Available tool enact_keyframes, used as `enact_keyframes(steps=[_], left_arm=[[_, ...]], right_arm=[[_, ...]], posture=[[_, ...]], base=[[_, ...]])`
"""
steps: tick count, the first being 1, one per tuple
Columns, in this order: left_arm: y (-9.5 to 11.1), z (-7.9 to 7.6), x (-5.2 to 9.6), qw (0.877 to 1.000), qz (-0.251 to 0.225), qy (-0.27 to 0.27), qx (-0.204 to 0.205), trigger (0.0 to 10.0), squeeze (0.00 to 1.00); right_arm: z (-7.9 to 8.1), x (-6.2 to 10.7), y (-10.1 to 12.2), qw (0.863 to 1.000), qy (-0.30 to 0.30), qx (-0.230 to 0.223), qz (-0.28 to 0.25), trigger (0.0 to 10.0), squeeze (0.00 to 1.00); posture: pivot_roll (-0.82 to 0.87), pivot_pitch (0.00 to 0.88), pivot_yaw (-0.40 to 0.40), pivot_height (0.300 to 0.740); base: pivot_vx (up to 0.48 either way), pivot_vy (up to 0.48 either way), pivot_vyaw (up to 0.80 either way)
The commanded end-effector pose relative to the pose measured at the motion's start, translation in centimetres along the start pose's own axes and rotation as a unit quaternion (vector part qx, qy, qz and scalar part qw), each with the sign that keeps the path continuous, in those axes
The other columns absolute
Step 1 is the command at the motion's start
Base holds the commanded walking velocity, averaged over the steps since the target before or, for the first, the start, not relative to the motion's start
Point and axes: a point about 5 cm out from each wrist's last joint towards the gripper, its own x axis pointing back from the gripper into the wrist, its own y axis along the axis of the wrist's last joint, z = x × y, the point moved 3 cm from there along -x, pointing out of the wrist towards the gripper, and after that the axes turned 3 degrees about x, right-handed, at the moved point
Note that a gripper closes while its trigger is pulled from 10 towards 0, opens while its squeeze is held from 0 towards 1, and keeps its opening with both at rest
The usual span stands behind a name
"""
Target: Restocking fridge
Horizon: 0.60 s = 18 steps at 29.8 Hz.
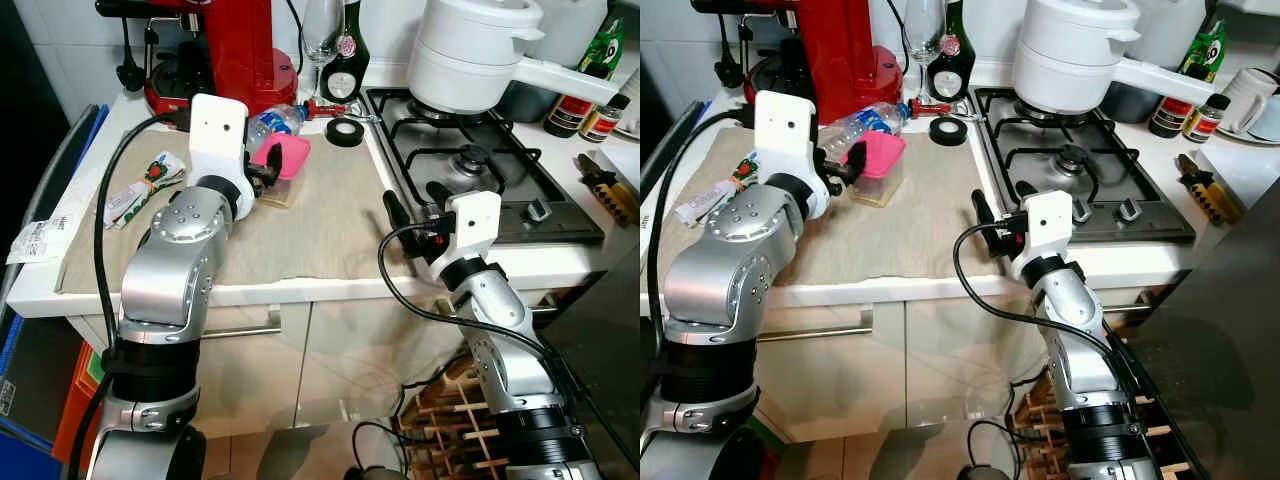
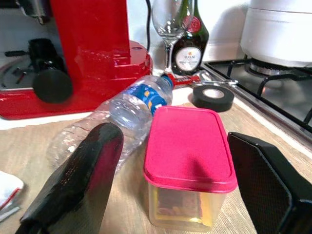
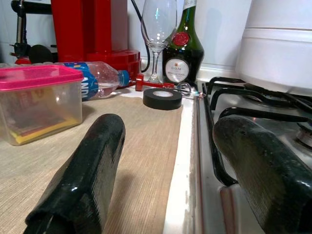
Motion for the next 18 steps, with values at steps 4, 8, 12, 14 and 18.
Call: enact_keyframes(steps=[4,8,12,14,18], left_arm=[[-0.4,-0.4,-1.1,0.999,0.024,-0.009,-0.023,10.0,0.0],[0.1,-1.4,-1.9,0.999,0.032,-0.028,-0.015,10.0,0.0],[0.1,-2.0,-2.6,0.998,0.038,-0.035,-0.021,10.0,0.0],[0.2,-2.1,-3.4,0.998,0.036,-0.037,-0.018,10.0,0.0],[0.3,-2.1,-4.1,0.998,0.037,-0.036,-0.021,10.0,0.0]], right_arm=[[-0.1,0.0,0.4,1.0,0.005,0.002,-0.002,10.0,0.0],[-0.4,0.5,0.2,1.0,0.003,0.004,0.003,10.0,0.0],[-0.7,0.9,0.2,1.0,0.004,0.008,0.007,10.0,0.0],[-1.1,1.3,0.3,1.0,0.004,0.014,0.011,10.0,0.0],[-1.4,1.6,0.2,1.0,0.005,0.019,0.016,10.0,0.0]], posture=[[-0.05,0.029,-0.07,0.74],[-0.08,0.038,-0.079,0.74],[-0.1,0.042,-0.09,0.74],[-0.12,0.045,-0.101,0.74],[-0.13,0.044,-0.106,0.74]], base=[[0.0,0.0,0.0],[0.0,0.0,0.0],[0.0,0.0,0.0],[0.0,0.0,0.0],[0.0,0.0,0.0]])
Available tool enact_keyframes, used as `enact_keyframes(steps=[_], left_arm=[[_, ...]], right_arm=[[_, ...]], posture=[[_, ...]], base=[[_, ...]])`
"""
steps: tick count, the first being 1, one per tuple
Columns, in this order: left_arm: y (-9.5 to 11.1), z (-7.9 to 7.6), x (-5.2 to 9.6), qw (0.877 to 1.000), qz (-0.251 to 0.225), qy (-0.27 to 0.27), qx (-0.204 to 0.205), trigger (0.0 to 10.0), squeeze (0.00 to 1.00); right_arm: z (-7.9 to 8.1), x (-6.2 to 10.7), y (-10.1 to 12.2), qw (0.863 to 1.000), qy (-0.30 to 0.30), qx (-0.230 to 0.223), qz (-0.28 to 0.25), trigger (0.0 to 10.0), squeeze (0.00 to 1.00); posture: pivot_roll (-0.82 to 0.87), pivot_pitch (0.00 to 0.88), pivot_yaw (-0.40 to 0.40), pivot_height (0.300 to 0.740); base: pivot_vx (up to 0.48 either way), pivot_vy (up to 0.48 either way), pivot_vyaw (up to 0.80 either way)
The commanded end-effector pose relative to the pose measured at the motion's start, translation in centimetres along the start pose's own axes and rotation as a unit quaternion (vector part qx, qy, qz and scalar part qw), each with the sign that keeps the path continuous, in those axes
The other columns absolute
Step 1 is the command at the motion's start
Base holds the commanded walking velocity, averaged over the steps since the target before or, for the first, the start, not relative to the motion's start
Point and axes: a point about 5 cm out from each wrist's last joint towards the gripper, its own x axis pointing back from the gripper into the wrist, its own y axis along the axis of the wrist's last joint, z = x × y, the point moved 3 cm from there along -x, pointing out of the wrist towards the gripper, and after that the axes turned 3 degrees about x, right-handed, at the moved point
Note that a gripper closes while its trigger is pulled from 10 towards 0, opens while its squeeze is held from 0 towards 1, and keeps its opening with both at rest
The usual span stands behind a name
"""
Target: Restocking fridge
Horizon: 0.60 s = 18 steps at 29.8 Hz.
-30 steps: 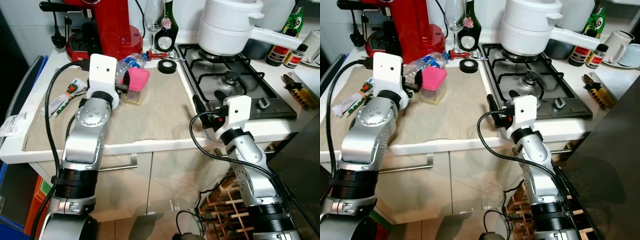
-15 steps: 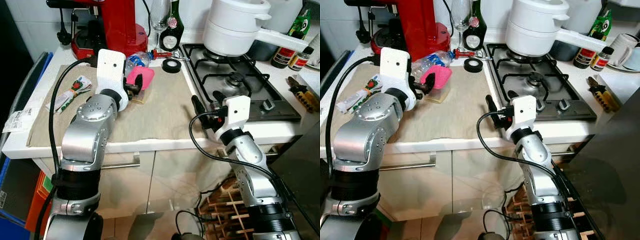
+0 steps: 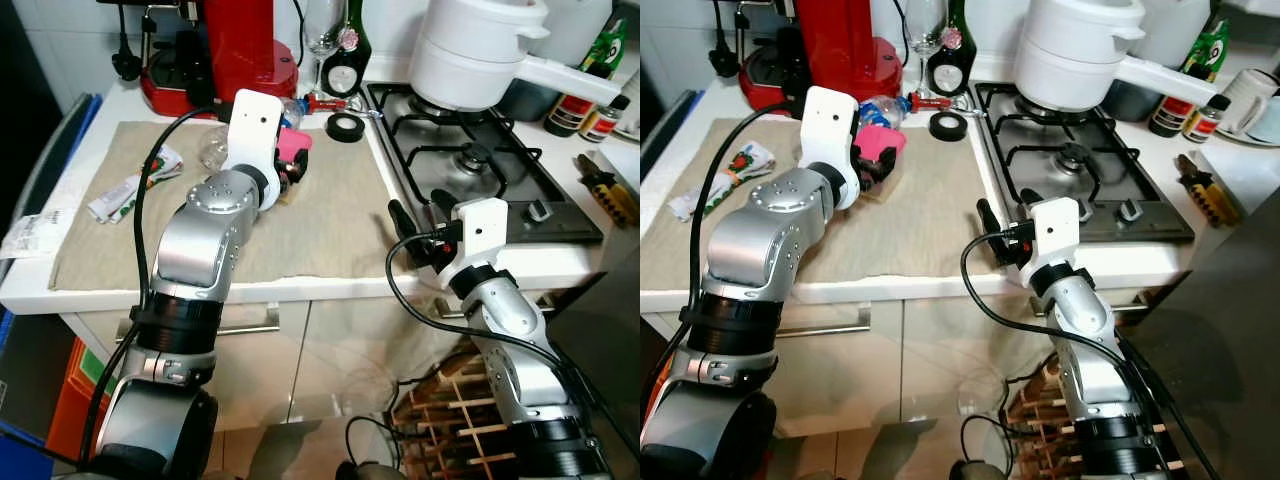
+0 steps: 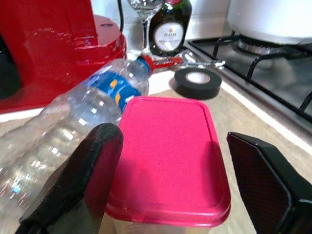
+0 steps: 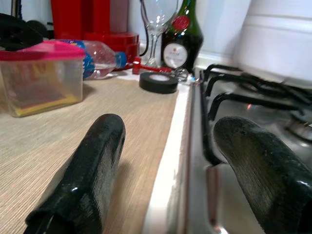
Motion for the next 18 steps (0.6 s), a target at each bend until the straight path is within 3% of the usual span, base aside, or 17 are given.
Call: enact_keyframes(steps=[1,9,18], left_arm=[[0.3,-0.4,-0.6,1.0,-0.001,-0.006,-0.005,10.0,0.0],[-0.9,0.8,-2.5,1.0,0.021,0.012,-0.013,10.0,0.0],[-2.1,2.5,-3.6,0.998,0.058,0.02,0.001,10.0,0.0]], right_arm=[[-0.7,0.4,0.1,1.0,-0.003,0.002,0.002,10.0,0.0],[-0.7,0.7,0.0,1.0,0.004,0.006,0.013,10.0,0.0],[-0.4,0.3,-0.1,1.0,0.011,0.003,0.017,10.0,0.0]], posture=[[-0.13,0.045,-0.11,0.74],[-0.13,0.042,-0.119,0.74],[-0.12,0.042,-0.122,0.74]], base=[[0.0,0.0,0.0],[0.0,0.0,0.0],[0.0,0.0,0.0]])
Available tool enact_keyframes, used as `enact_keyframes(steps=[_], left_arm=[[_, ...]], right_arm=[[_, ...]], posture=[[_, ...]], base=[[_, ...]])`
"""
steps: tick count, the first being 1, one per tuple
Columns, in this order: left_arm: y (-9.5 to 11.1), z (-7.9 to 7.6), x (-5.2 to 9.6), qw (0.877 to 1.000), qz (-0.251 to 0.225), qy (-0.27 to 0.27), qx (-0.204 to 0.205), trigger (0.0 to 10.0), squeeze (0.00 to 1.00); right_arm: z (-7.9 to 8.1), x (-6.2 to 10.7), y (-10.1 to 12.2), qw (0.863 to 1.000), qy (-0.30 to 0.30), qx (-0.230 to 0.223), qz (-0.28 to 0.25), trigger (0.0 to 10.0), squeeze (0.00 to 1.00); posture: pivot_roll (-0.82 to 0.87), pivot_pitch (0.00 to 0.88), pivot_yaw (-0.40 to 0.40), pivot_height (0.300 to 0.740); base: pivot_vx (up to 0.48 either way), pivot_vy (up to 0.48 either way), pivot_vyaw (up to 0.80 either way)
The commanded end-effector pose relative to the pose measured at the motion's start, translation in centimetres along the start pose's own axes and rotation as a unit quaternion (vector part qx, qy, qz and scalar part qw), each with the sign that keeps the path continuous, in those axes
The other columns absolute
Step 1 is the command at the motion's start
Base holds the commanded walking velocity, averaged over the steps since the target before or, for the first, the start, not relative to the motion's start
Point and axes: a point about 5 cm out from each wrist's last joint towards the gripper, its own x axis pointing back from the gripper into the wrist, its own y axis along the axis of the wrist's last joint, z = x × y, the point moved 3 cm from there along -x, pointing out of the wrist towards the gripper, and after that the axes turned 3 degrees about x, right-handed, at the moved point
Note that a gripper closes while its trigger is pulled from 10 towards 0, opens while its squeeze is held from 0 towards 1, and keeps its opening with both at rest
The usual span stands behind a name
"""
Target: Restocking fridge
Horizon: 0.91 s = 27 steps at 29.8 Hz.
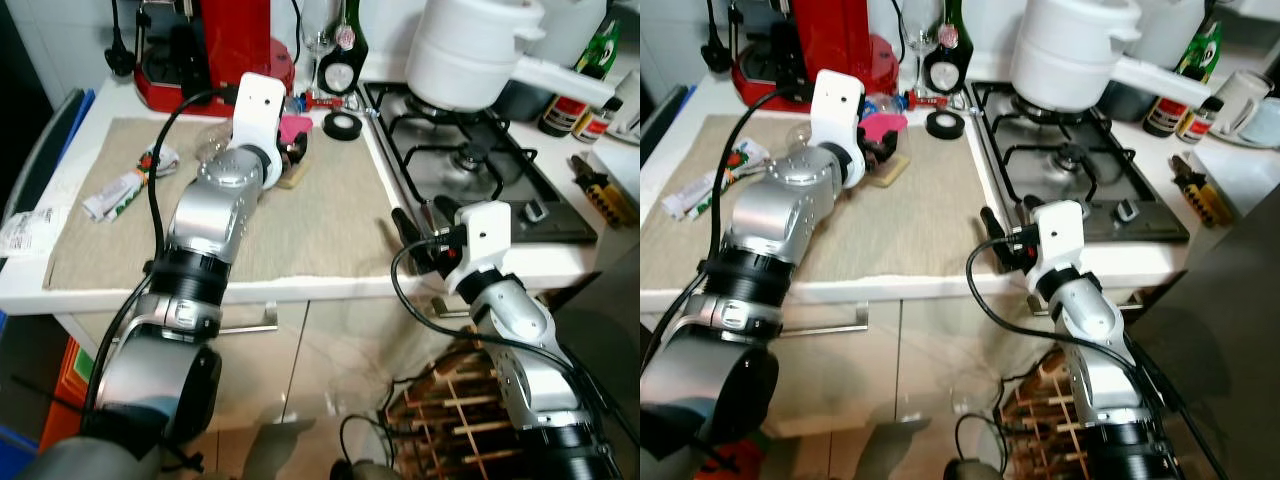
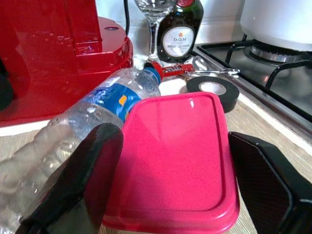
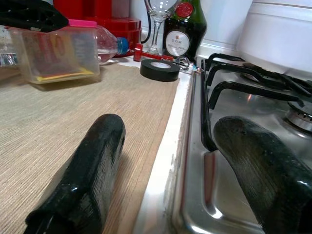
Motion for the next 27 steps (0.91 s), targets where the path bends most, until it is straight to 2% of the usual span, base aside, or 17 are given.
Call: enact_keyframes(steps=[1,6,9,14,15,20,24,27], left_arm=[[-2.6,0.7,-0.3,0.998,0.056,0.004,0.006,10.0,0.0],[-3.5,1.2,-0.6,0.997,0.078,-0.002,0.011,10.0,0.0],[-4.9,1.4,-0.7,0.993,0.114,0.0,0.027,10.0,0.0],[-6.1,2.0,-0.7,0.991,0.135,-0.009,0.021,10.0,0.0],[-6.7,2.2,-0.7,0.989,0.146,-0.011,0.02,0.1,0.0],[-7.7,2.1,-0.6,0.985,0.168,-0.024,0.009,0.0,0.0],[-8.8,1.9,-0.4,0.981,0.188,-0.035,-0.018,0.0,0.0],[-8.9,1.9,-0.4,0.981,0.189,-0.037,-0.019,0.0,0.0]], right_arm=[[-0.3,-0.1,0.5,1.0,-0.003,0.0,-0.007,10.0,0.0],[0.0,-0.3,0.5,1.0,-0.003,-0.005,-0.007,10.0,0.0],[0.1,-0.4,0.4,1.0,-0.004,-0.008,-0.008,10.0,0.0],[0.3,-0.5,0.4,1.0,-0.008,-0.012,-0.01,10.0,0.0],[0.3,-0.5,0.4,1.0,-0.009,-0.013,-0.011,10.0,0.0],[0.5,-0.6,0.4,1.0,-0.012,-0.016,-0.012,10.0,0.0],[0.5,-0.6,0.3,1.0,-0.012,-0.017,-0.012,10.0,0.0],[0.5,-0.6,0.3,1.0,-0.012,-0.017,-0.012,10.0,0.0]], posture=[[-0.12,0.041,-0.119,0.74],[-0.11,0.043,-0.11,0.74],[-0.11,0.042,-0.106,0.74],[-0.11,0.042,-0.088,0.74],[-0.11,0.041,-0.085,0.74],[-0.11,0.043,-0.077,0.74],[-0.1,0.044,-0.077,0.74],[-0.1,0.046,-0.076,0.74]], base=[[0.0,0.0,0.0],[0.0,0.0,0.0],[0.0,0.0,0.0],[0.0,0.0,0.0],[0.0,0.0,0.0],[0.0,0.0,0.0],[0.0,0.0,0.0],[0.0,0.0,0.0]])
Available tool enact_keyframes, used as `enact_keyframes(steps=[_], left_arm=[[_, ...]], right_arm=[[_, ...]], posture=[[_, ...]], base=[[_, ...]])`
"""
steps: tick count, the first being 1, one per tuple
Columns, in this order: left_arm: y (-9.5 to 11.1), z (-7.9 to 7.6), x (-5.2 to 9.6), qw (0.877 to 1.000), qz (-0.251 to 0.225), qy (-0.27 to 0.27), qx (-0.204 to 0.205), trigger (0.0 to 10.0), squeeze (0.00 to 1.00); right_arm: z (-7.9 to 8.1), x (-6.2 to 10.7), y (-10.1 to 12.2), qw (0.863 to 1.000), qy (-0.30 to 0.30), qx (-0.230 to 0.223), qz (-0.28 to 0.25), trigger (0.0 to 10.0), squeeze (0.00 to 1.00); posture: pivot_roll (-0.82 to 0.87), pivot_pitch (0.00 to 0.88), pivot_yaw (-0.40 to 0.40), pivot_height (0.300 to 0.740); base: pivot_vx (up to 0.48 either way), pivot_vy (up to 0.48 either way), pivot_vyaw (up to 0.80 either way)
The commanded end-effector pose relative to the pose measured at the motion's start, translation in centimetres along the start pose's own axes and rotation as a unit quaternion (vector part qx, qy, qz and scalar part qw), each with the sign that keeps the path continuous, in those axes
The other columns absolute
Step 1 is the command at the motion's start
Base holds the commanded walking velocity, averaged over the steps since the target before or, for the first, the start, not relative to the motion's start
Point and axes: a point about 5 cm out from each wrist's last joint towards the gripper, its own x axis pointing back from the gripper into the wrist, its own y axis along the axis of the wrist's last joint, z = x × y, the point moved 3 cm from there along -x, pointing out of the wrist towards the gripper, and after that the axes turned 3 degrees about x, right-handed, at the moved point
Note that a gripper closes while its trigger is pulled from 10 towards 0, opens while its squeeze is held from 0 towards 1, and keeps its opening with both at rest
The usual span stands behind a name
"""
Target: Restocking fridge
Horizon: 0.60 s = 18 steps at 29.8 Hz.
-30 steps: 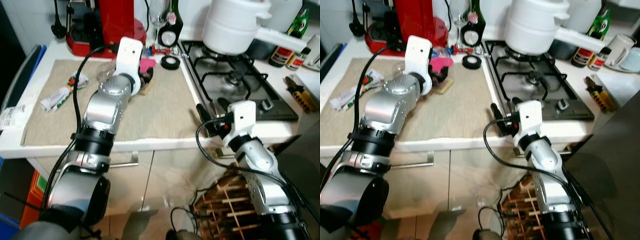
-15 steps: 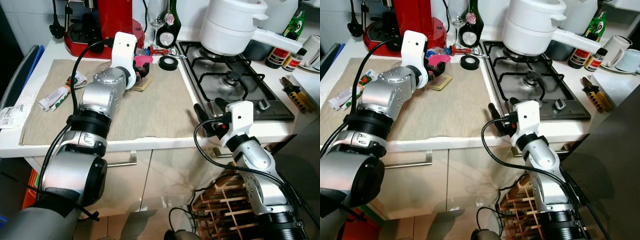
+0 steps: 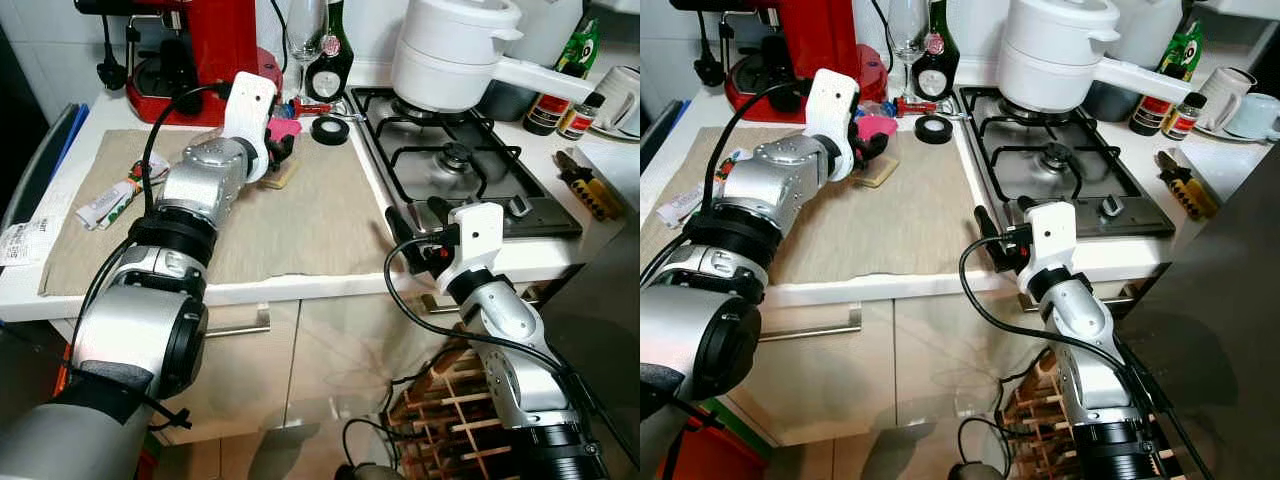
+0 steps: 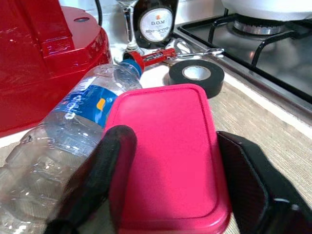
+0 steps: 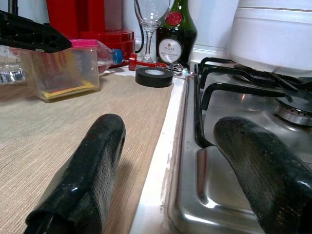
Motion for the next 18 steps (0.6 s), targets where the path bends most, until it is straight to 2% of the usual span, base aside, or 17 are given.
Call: enact_keyframes(steps=[1,7,9,10,13,14,15,16,18], left_arm=[[-7.7,0.0,0.1,0.991,0.135,0.0,0.017,0.0,0.0],[-7.7,-0.2,0.0,0.992,0.12,0.003,0.045,0.0,0.0],[-6.5,-0.4,-0.2,0.995,0.087,0.003,0.049,0.0,0.0],[-5.2,-0.7,-0.3,0.997,0.052,0.002,0.063,0.0,0.0],[-3.7,-1.0,-0.3,0.998,0.01,0.009,0.06,0.0,0.0],[-2.7,-1.4,-0.1,0.998,-0.021,0.006,0.064,0.0,0.0],[-2.7,-1.4,-0.1,0.998,-0.021,0.006,0.064,0.0,0.0],[-1.5,-1.9,0.2,0.996,-0.053,0.001,0.065,0.0,0.0],[-0.6,-2.4,0.6,0.995,-0.077,-0.008,0.063,0.0,0.0]], right_arm=[[-0.2,-0.2,0.4,1.0,-0.005,0.003,-0.009,10.0,0.0],[-0.2,-0.3,0.4,1.0,-0.002,0.003,-0.009,10.0,0.0],[-0.3,-0.3,0.5,1.0,-0.002,0.003,-0.009,10.0,0.0],[-0.3,-0.3,0.5,1.0,-0.001,0.003,-0.01,10.0,0.0],[-0.1,-0.3,0.4,1.0,0.0,0.003,-0.01,10.0,0.0],[-0.1,-0.3,0.4,1.0,0.001,0.003,-0.01,10.0,0.0],[-0.1,-0.3,0.4,1.0,0.001,0.003,-0.01,10.0,0.0],[-0.1,-0.2,0.4,1.0,0.003,0.003,-0.008,10.0,0.0],[-0.1,-0.2,0.4,1.0,0.006,0.005,-0.007,10.0,0.0]], posture=[[-0.1,0.044,-0.08,0.74],[-0.09,0.034,-0.086,0.74],[-0.09,0.033,-0.088,0.74],[-0.09,0.032,-0.089,0.74],[-0.09,0.033,-0.095,0.74],[-0.1,0.036,-0.101,0.74],[-0.1,0.036,-0.101,0.74],[-0.09,0.037,-0.105,0.74],[-0.09,0.039,-0.108,0.74]], base=[[0.0,0.0,0.0],[0.0,0.0,0.0],[0.0,0.0,0.0],[0.0,0.0,0.0],[0.0,0.0,0.0],[0.0,0.0,0.0],[0.0,0.0,0.0],[0.0,0.0,0.0],[0.0,0.0,0.0]])
